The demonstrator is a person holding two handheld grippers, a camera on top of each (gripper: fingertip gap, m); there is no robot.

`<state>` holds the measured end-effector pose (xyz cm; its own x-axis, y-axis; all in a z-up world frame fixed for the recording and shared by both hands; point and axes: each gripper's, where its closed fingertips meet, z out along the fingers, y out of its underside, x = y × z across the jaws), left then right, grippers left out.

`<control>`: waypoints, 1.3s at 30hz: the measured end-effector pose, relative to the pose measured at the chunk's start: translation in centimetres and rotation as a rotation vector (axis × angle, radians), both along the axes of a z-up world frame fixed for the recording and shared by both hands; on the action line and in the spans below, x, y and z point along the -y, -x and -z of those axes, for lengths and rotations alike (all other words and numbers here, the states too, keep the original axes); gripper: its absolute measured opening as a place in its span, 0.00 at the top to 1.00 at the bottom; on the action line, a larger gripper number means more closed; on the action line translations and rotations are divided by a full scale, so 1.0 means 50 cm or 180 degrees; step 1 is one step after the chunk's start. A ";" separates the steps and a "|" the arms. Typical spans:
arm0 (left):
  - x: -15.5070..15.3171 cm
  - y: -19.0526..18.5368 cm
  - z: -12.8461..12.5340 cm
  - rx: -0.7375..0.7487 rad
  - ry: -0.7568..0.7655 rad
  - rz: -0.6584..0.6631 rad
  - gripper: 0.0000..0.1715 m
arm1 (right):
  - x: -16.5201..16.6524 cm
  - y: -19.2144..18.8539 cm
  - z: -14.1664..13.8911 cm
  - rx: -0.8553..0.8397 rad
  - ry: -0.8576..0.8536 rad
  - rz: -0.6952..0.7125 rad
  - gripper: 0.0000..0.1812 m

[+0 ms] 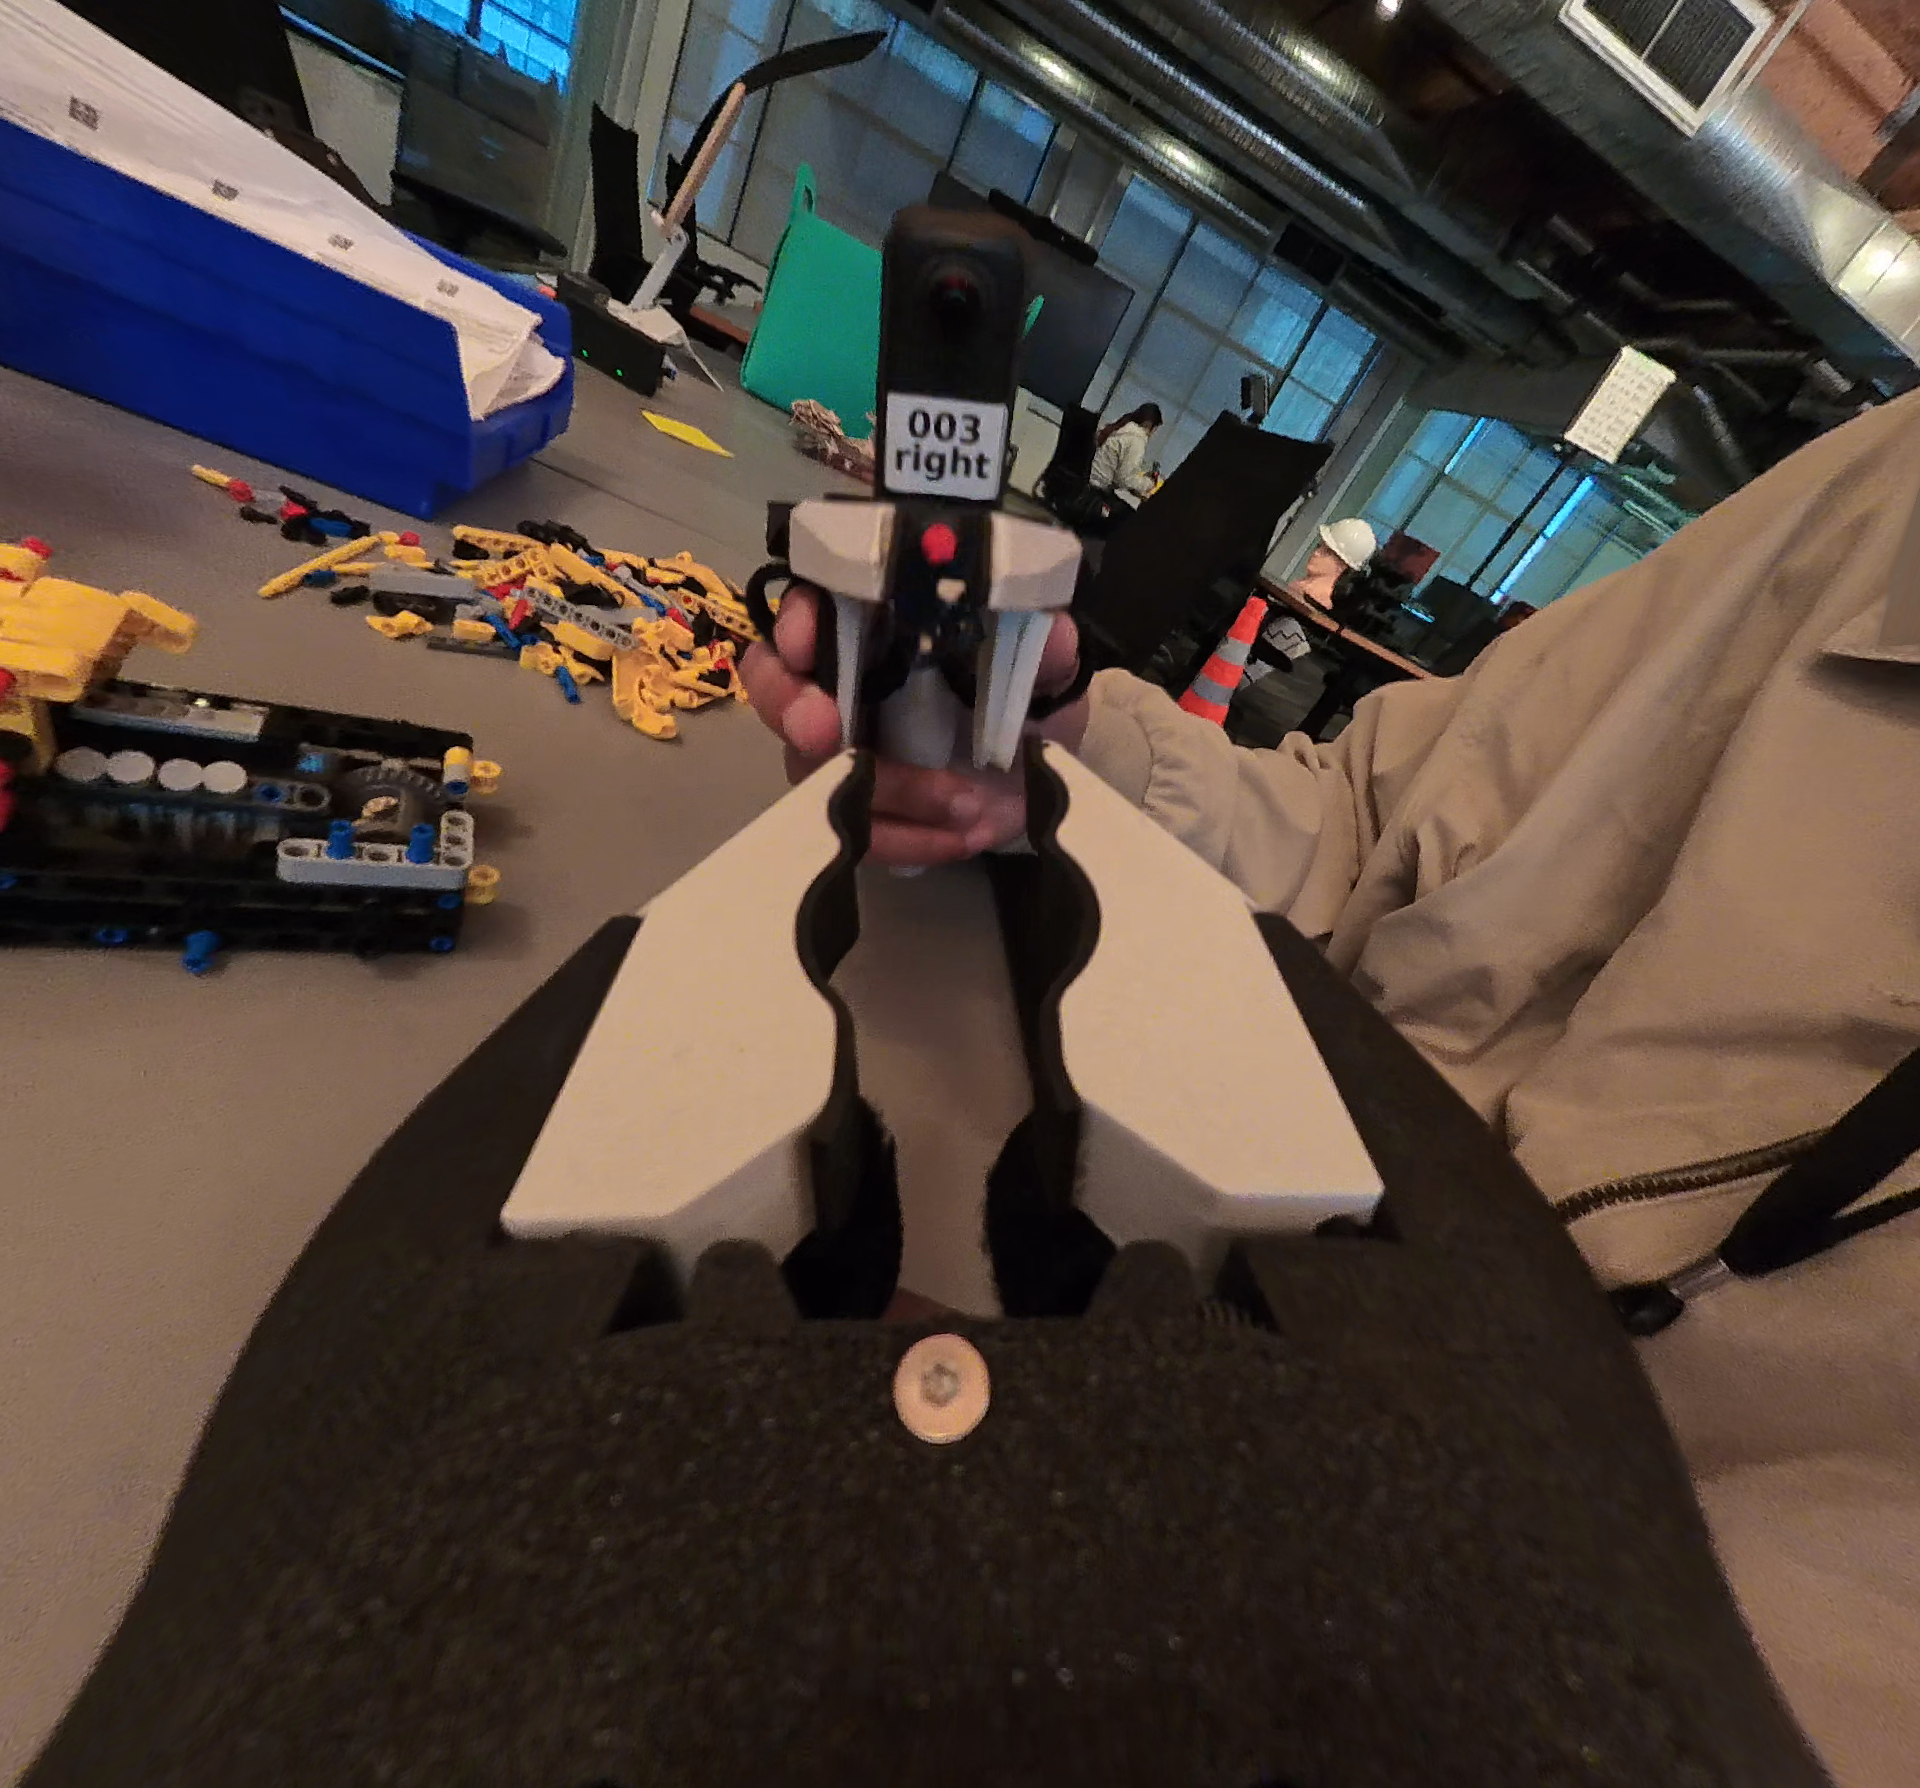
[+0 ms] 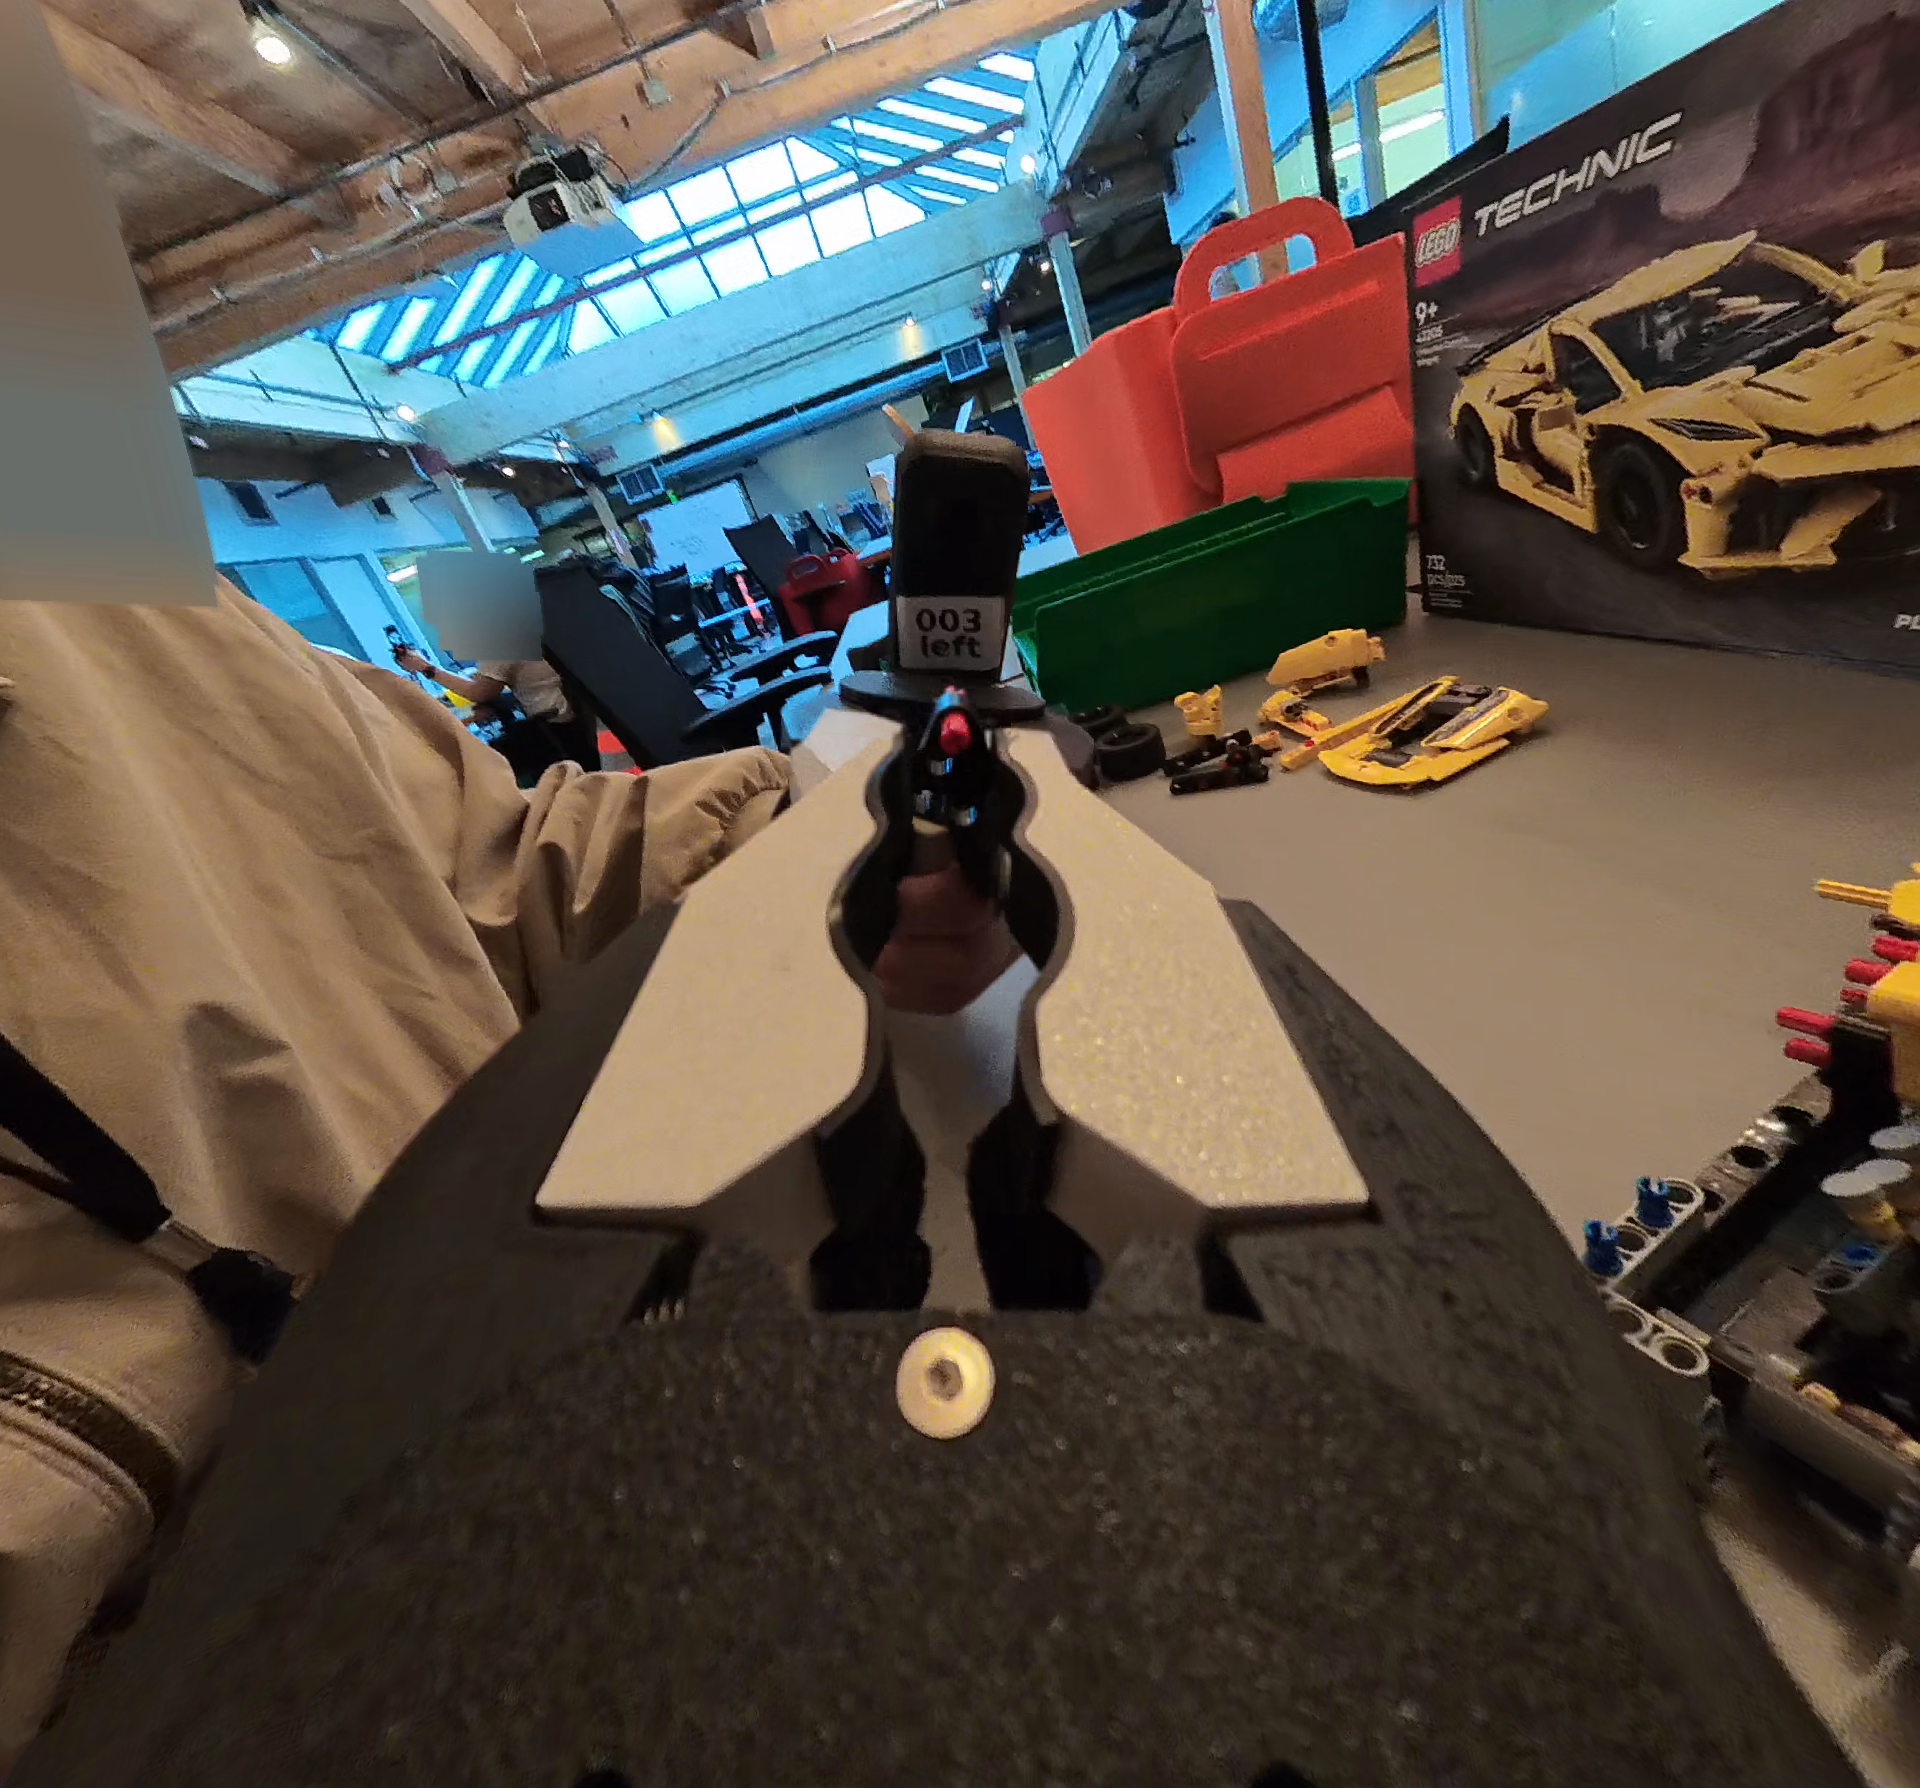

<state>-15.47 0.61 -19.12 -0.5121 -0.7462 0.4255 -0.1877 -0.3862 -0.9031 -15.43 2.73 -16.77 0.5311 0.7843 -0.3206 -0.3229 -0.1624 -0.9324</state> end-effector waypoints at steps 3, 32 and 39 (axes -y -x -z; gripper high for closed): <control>-0.008 -0.004 -0.010 0.0075 -0.0051 -0.0163 0.83 | -0.001 0.007 0.008 0.0098 0.0001 0.0006 0.93; -0.104 -0.044 0.071 0.0063 -0.3856 -0.2033 0.91 | -0.061 -0.015 0.086 0.0187 0.0870 0.0492 0.83; -0.113 -0.040 0.073 -0.0006 -0.3797 -0.2053 0.91 | -0.068 -0.018 0.106 0.0839 0.0627 0.0816 0.86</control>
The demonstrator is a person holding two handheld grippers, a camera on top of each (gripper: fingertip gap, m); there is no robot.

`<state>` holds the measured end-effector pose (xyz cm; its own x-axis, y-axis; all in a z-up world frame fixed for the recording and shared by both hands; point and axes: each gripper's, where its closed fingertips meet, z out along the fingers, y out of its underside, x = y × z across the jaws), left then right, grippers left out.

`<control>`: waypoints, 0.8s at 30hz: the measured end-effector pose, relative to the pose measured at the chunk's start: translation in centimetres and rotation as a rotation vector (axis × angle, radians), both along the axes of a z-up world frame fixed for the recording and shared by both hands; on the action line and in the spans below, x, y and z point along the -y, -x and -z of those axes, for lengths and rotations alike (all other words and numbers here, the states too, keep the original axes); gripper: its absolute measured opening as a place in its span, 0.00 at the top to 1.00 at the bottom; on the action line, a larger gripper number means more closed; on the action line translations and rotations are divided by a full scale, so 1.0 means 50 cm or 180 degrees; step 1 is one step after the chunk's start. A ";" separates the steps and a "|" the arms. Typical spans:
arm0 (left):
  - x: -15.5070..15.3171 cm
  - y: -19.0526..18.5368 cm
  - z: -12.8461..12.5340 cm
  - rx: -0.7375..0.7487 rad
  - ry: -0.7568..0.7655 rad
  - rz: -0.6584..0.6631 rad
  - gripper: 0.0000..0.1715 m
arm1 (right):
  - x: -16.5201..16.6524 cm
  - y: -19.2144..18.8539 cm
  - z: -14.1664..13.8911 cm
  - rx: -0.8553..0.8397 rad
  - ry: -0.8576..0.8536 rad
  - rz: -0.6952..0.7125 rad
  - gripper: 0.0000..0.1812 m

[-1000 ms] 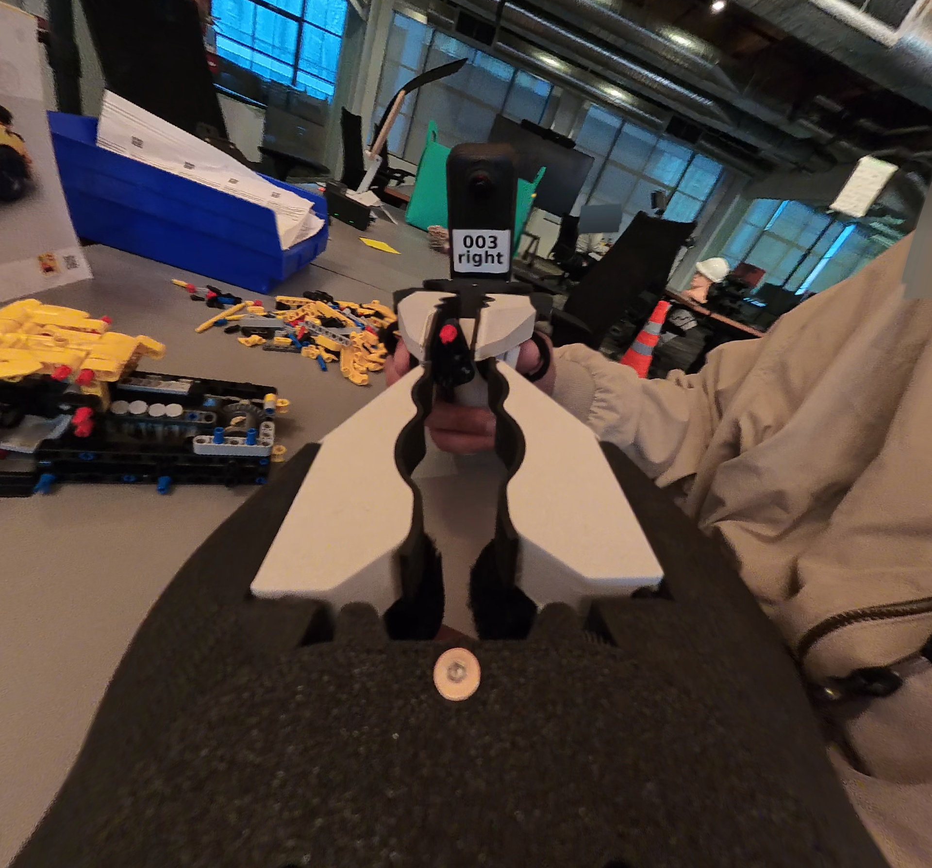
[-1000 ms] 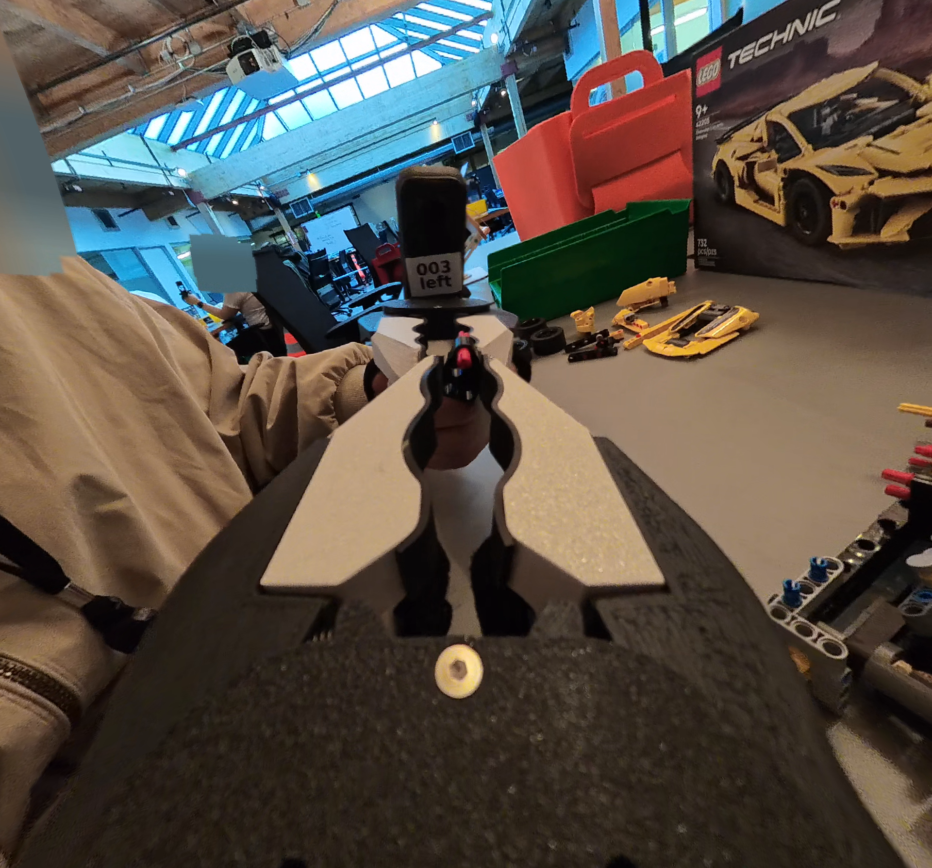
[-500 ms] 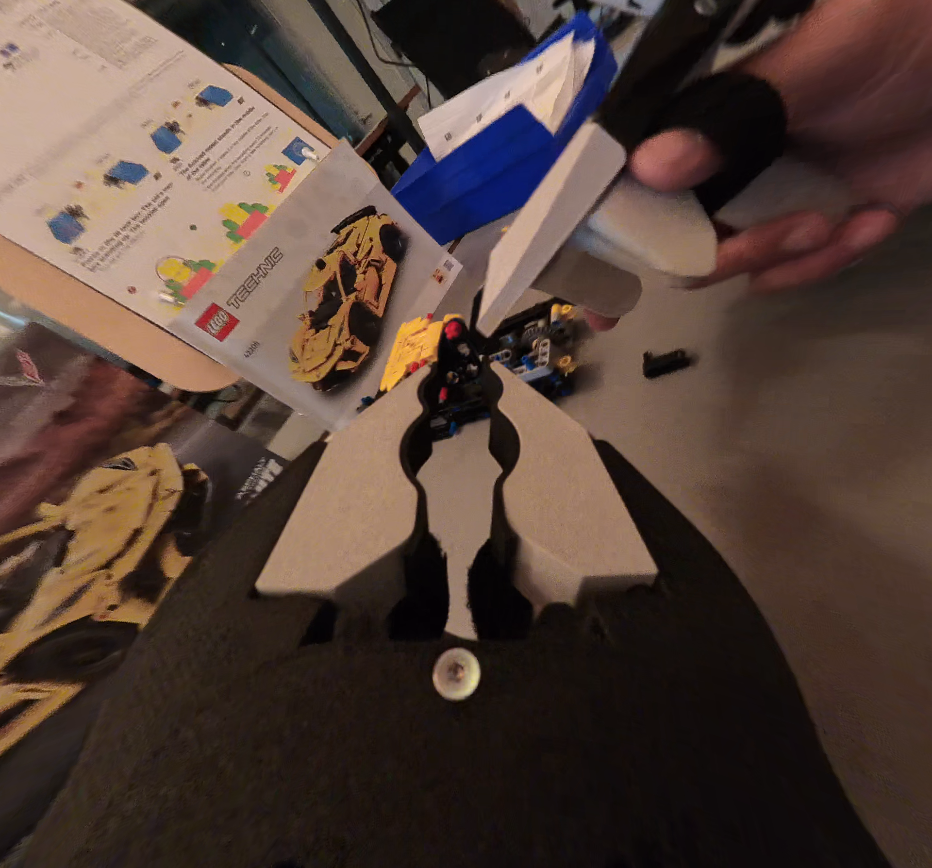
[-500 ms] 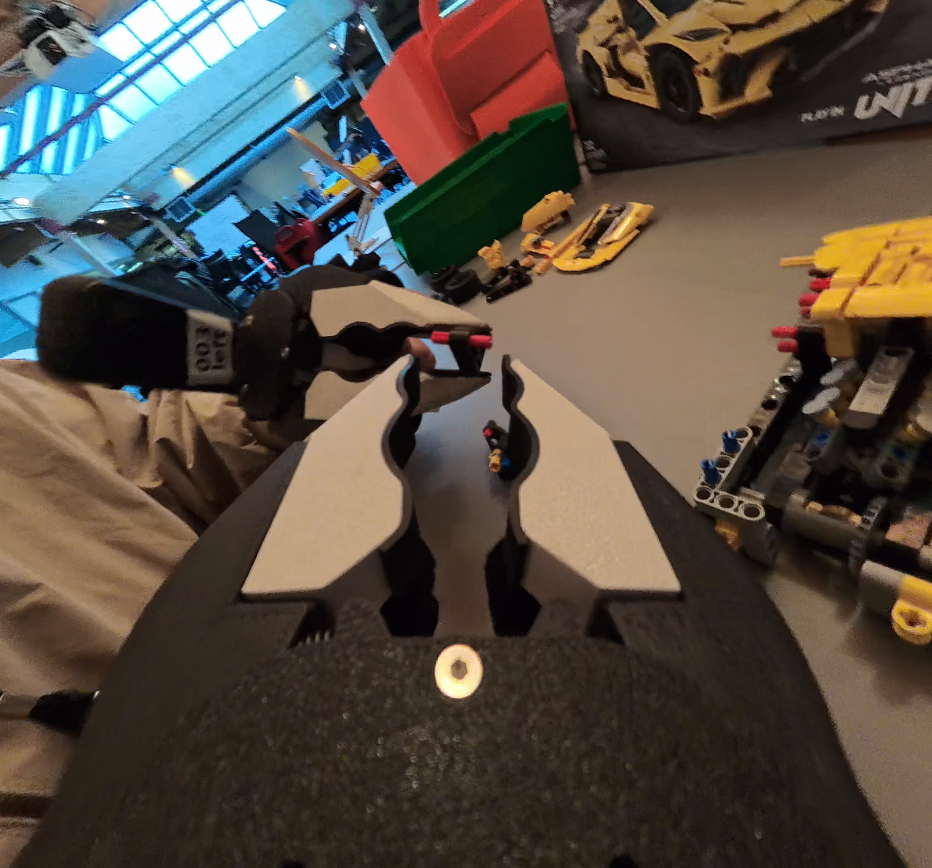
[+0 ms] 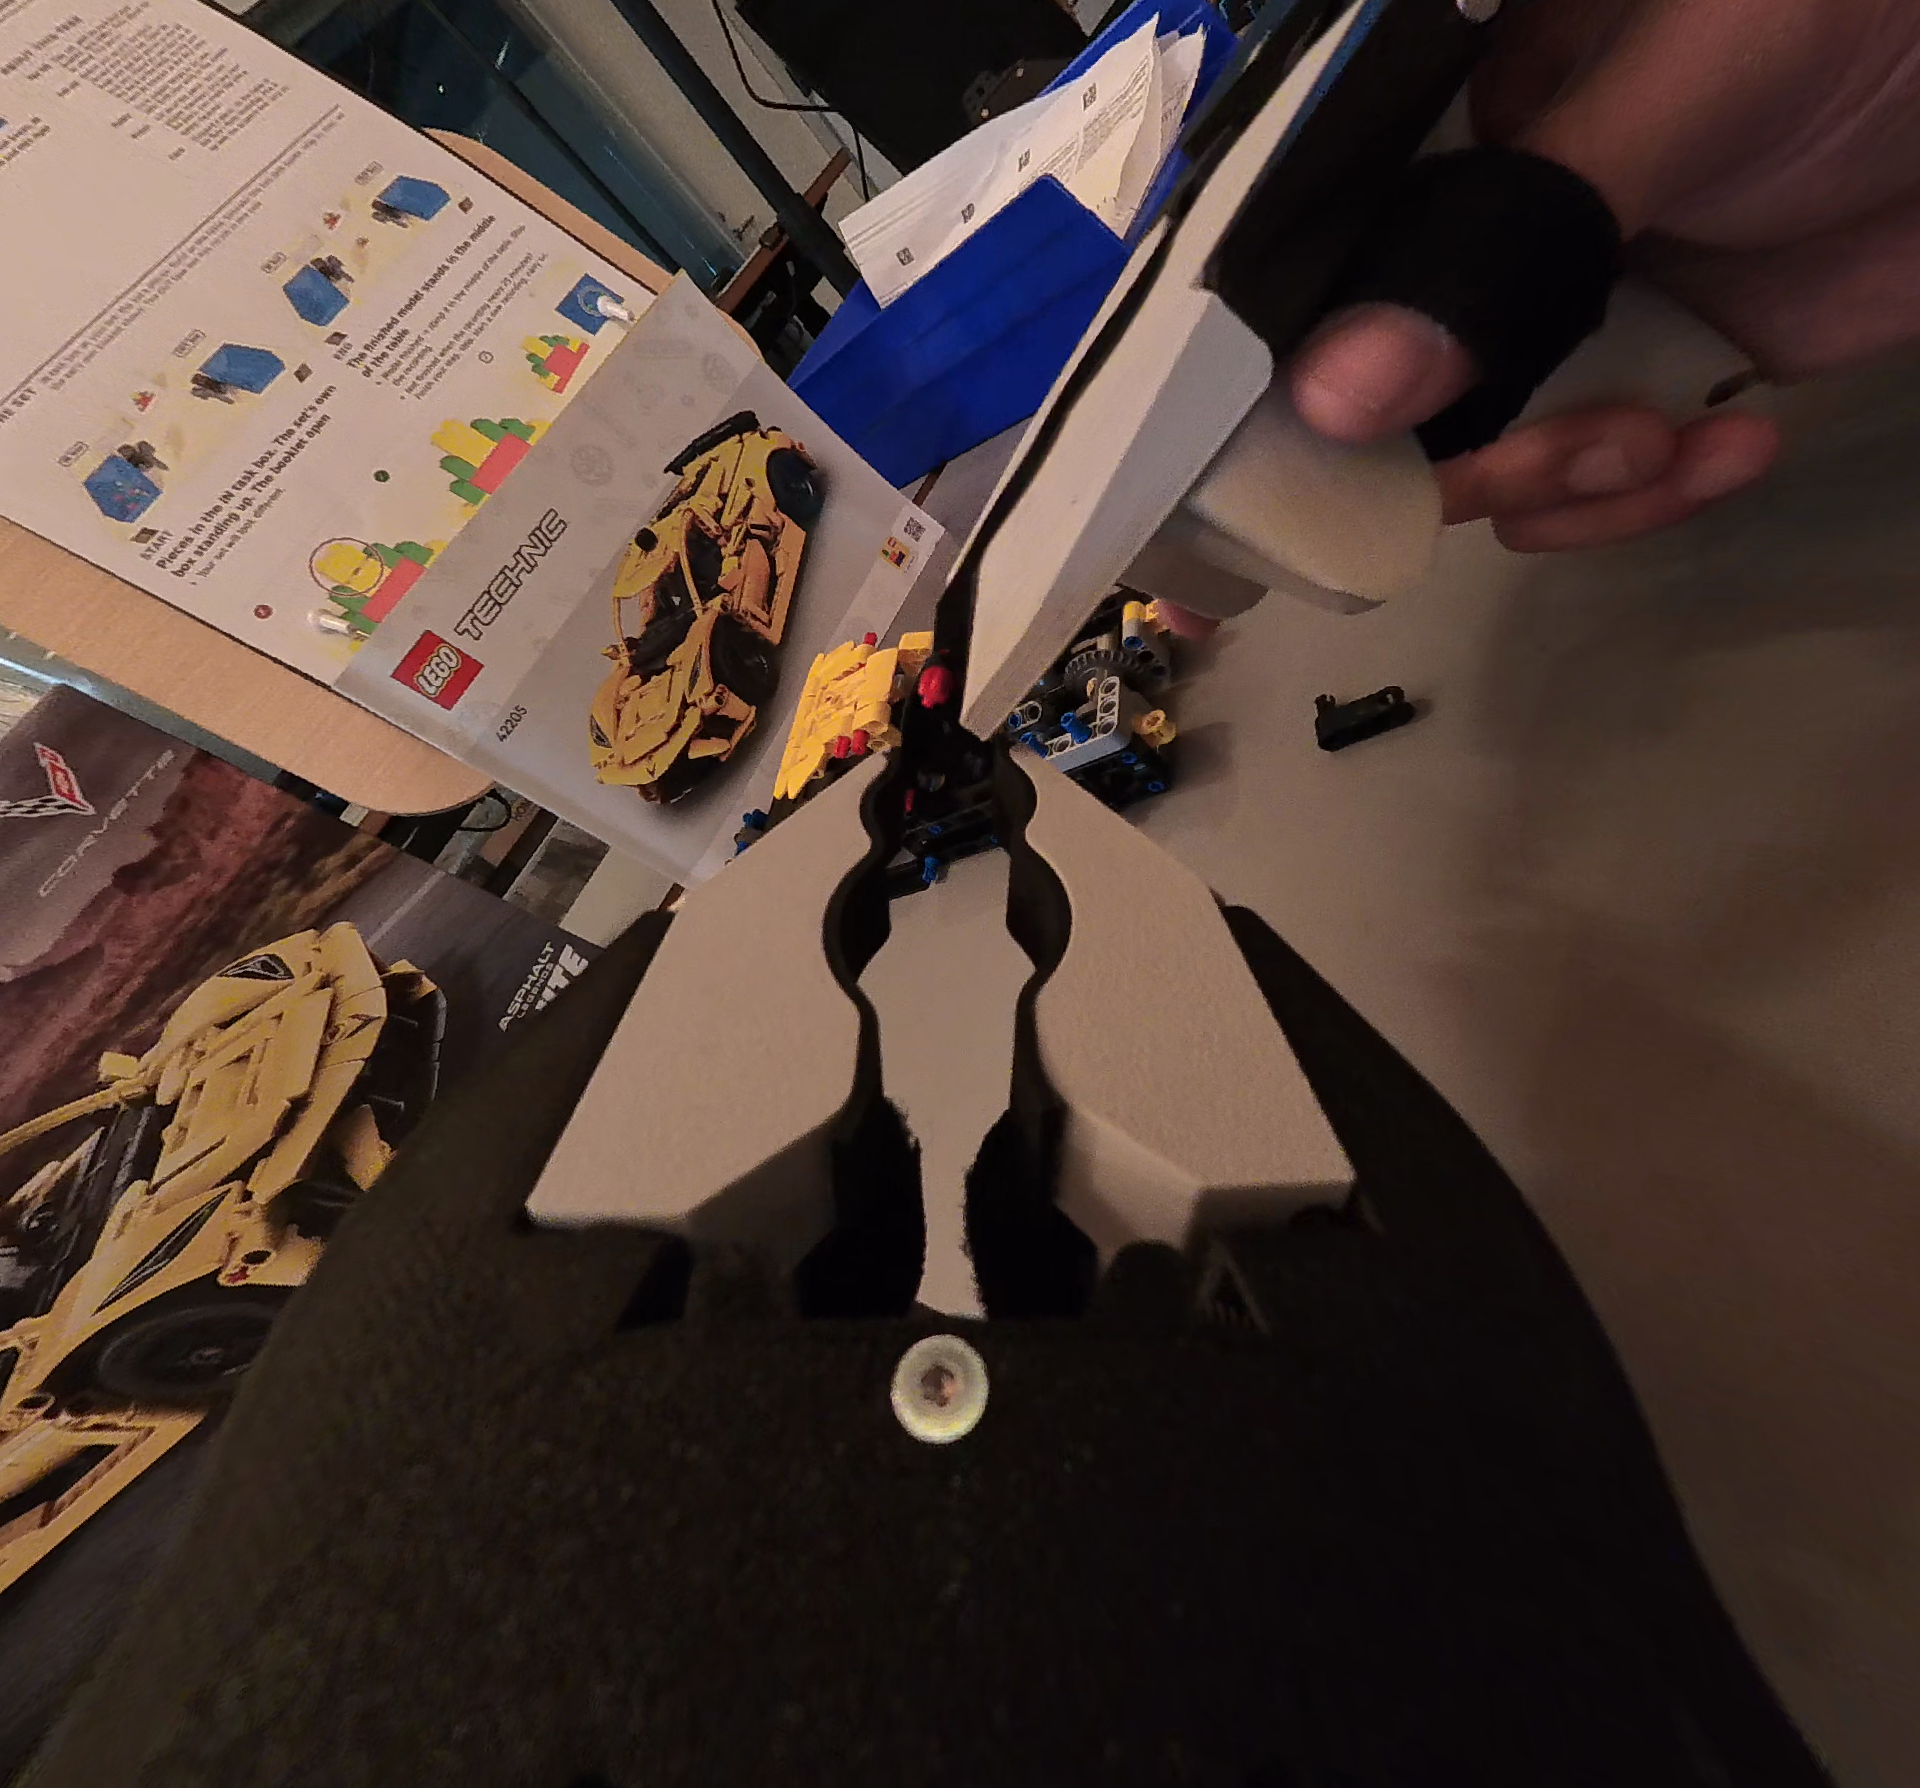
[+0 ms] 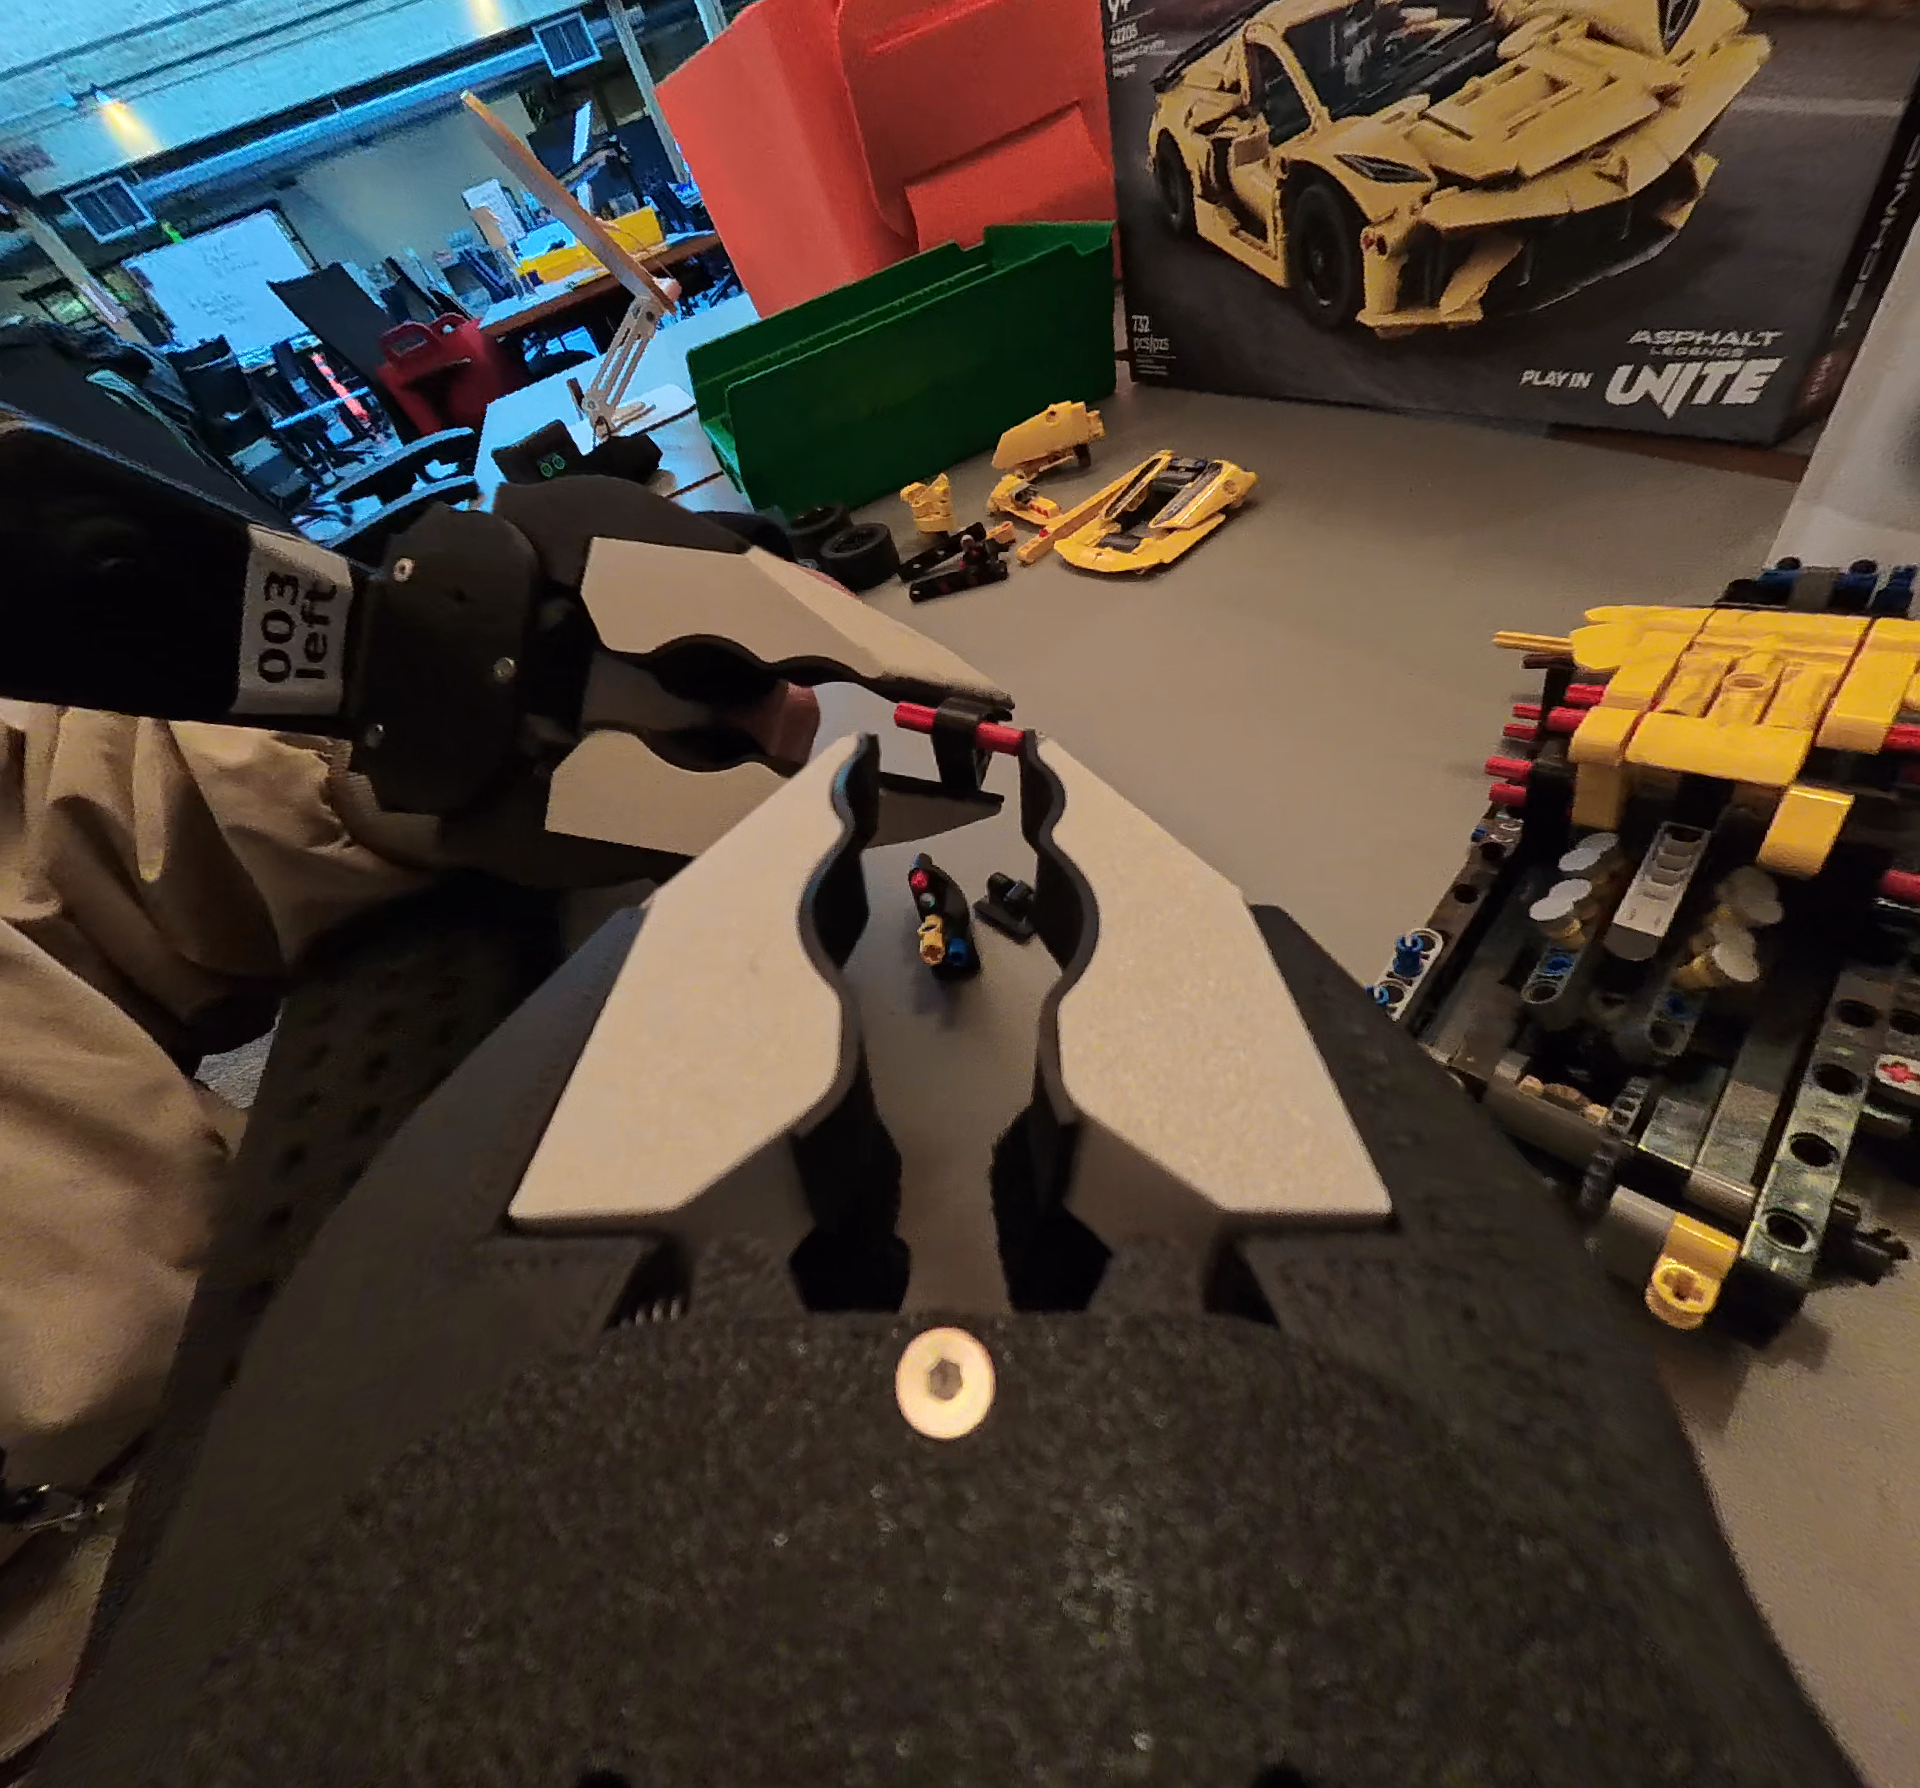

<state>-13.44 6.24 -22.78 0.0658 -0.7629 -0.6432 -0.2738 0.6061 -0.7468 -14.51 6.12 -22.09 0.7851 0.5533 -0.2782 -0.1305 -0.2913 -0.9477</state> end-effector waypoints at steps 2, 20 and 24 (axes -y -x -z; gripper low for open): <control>0.002 0.000 -0.001 0.0006 -0.0010 0.0015 0.91 | -0.001 -0.004 -0.002 0.0011 -0.0025 0.0028 0.89; 0.013 0.000 -0.017 0.0081 -0.0290 -0.0047 0.91 | 0.012 0.000 -0.015 0.0150 -0.0204 -0.0065 0.96; 0.010 -0.001 -0.023 0.0152 -0.0206 -0.0062 0.91 | 0.011 -0.001 -0.023 0.0123 -0.0261 -0.0038 0.96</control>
<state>-13.40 5.75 -21.64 0.1121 -0.7180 -0.6870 -0.2511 0.6484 -0.7187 -14.45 5.56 -20.96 0.7875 0.5825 -0.2014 -0.0905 -0.2140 -0.9726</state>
